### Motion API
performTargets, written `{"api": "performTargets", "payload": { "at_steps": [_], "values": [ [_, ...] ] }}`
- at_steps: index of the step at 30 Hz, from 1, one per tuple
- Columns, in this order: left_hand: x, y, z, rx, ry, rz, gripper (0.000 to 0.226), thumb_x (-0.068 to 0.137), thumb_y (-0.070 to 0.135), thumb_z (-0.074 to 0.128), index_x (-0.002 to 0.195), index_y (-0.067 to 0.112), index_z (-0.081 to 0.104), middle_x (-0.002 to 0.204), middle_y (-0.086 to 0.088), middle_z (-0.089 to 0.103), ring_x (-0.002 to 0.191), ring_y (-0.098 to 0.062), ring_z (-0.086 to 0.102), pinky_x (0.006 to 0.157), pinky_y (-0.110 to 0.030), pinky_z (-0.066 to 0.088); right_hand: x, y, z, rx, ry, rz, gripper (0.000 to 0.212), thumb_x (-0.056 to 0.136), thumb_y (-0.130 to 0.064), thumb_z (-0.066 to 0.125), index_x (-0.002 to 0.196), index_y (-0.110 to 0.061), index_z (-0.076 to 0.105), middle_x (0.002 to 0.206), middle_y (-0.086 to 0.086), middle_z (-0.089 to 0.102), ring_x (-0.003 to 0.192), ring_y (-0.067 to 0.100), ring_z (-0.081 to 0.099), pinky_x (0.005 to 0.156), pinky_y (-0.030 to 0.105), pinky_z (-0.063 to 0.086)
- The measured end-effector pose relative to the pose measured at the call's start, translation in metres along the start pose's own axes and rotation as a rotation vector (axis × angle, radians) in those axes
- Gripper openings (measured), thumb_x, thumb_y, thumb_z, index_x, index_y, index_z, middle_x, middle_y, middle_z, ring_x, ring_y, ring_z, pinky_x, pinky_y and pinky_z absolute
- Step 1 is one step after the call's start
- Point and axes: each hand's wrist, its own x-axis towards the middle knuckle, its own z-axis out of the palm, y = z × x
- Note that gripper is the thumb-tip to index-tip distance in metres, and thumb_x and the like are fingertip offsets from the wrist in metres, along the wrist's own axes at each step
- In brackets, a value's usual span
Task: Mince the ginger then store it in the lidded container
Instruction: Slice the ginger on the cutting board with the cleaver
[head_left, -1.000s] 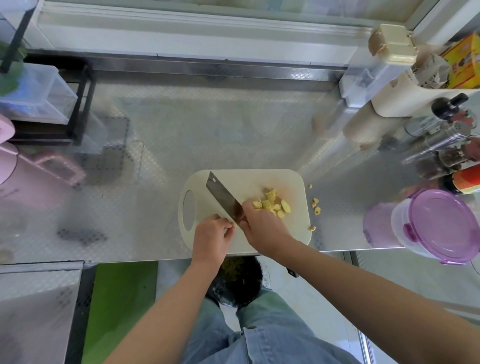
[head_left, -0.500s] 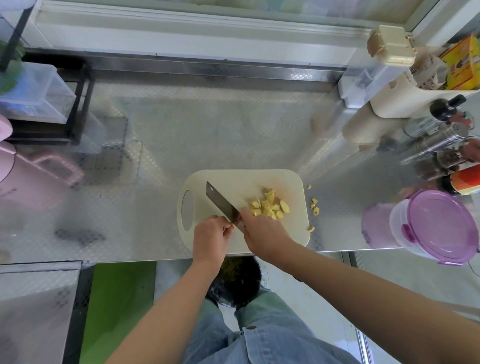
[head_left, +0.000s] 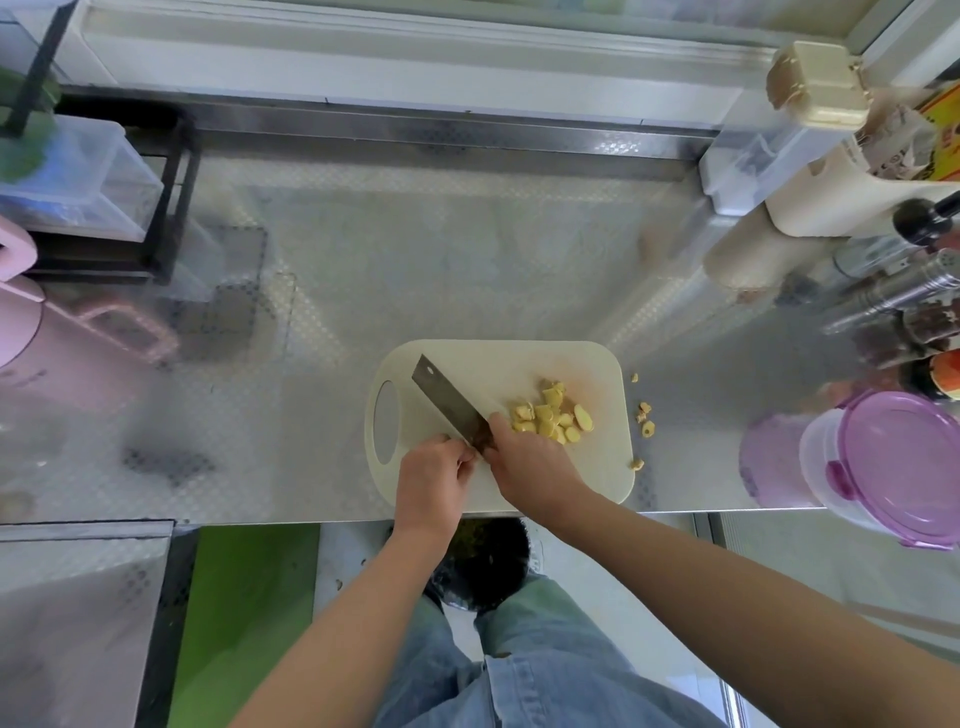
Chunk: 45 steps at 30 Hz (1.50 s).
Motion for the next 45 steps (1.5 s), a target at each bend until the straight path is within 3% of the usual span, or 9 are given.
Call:
{"api": "performTargets", "payload": {
  "at_steps": [2,6,9,13,18,30,36,39,45],
  "values": [
    [-0.001,0.000,-0.001,-0.011,0.003,0.024,0.016,0.068,-0.002,0.080,0.065,0.010,0.070,0.062,-0.005,0.062,0.054,-0.021,0.056,0.050,-0.026,0.041,0.002,0.000,-0.003,0.061,0.007,0.054,0.019,0.100,-0.022,0.040,0.113,-0.009,0.036,0.088,0.014,0.062,0.077,0.036,0.060,0.060,0.039,0.045],
    [-0.001,-0.001,-0.002,-0.032,0.000,0.027,0.018,0.071,0.001,0.079,0.064,0.012,0.068,0.062,0.001,0.062,0.055,-0.013,0.052,0.052,-0.015,0.032,0.007,0.003,-0.009,0.048,0.025,0.059,0.021,0.101,-0.023,0.040,0.115,-0.008,0.036,0.088,0.014,0.061,0.077,0.035,0.060,0.055,0.034,0.036],
    [-0.001,0.000,-0.003,-0.045,-0.011,-0.004,0.015,0.074,0.004,0.079,0.066,0.011,0.069,0.067,0.003,0.066,0.058,-0.007,0.052,0.054,-0.006,0.029,-0.001,0.009,-0.014,0.075,0.037,0.031,0.016,0.099,-0.023,0.042,0.108,-0.011,0.036,0.077,0.009,0.055,0.068,0.033,0.056,0.054,0.037,0.043],
    [0.002,0.002,-0.005,-0.018,-0.015,-0.027,0.012,0.076,0.008,0.078,0.068,0.009,0.070,0.068,-0.001,0.069,0.060,-0.014,0.057,0.058,-0.018,0.036,-0.012,0.007,-0.015,0.025,0.037,-0.026,0.015,0.098,-0.022,0.042,0.109,-0.012,0.037,0.078,0.008,0.057,0.064,0.033,0.055,0.055,0.038,0.049],
    [0.001,0.002,-0.003,0.010,-0.007,-0.033,0.019,0.076,0.011,0.079,0.063,0.009,0.066,0.064,-0.003,0.065,0.058,-0.016,0.053,0.058,-0.021,0.033,-0.016,0.000,-0.017,-0.017,0.013,-0.064,0.016,0.098,-0.019,0.042,0.112,-0.011,0.039,0.081,0.012,0.059,0.064,0.032,0.054,0.055,0.039,0.048],
    [0.003,-0.002,-0.001,-0.004,-0.013,0.008,0.011,0.075,0.010,0.079,0.068,0.008,0.071,0.070,-0.007,0.066,0.059,-0.024,0.061,0.056,-0.037,0.051,-0.019,-0.006,-0.016,-0.091,-0.007,-0.059,0.016,0.096,-0.010,0.041,0.112,-0.011,0.038,0.066,-0.002,0.037,0.060,0.023,0.044,0.051,0.033,0.035],
    [0.003,-0.003,0.000,-0.013,-0.020,0.020,0.013,0.074,0.007,0.078,0.065,0.009,0.069,0.066,-0.006,0.064,0.057,-0.023,0.058,0.054,-0.038,0.050,-0.006,-0.012,-0.011,-0.103,-0.022,-0.063,0.017,0.091,-0.003,0.041,0.106,-0.010,0.036,0.064,-0.002,0.035,0.058,0.026,0.044,0.046,0.032,0.026],
    [0.004,-0.003,0.000,-0.015,-0.012,0.010,0.013,0.074,0.006,0.077,0.064,0.009,0.069,0.066,-0.006,0.064,0.057,-0.023,0.057,0.053,-0.037,0.049,-0.003,-0.012,-0.009,-0.124,-0.024,-0.069,0.019,0.091,-0.002,0.040,0.107,-0.010,0.036,0.061,-0.003,0.032,0.048,0.018,0.032,0.043,0.029,0.018],
    [0.004,-0.005,0.001,-0.022,-0.030,0.014,0.010,0.074,0.004,0.075,0.067,0.008,0.071,0.069,-0.008,0.065,0.059,-0.025,0.059,0.056,-0.039,0.051,-0.006,-0.010,-0.003,-0.137,0.002,-0.072,0.022,0.093,-0.005,0.040,0.114,-0.009,0.036,0.061,-0.004,0.029,0.061,0.028,0.042,0.054,0.033,0.031]
  ]
}}
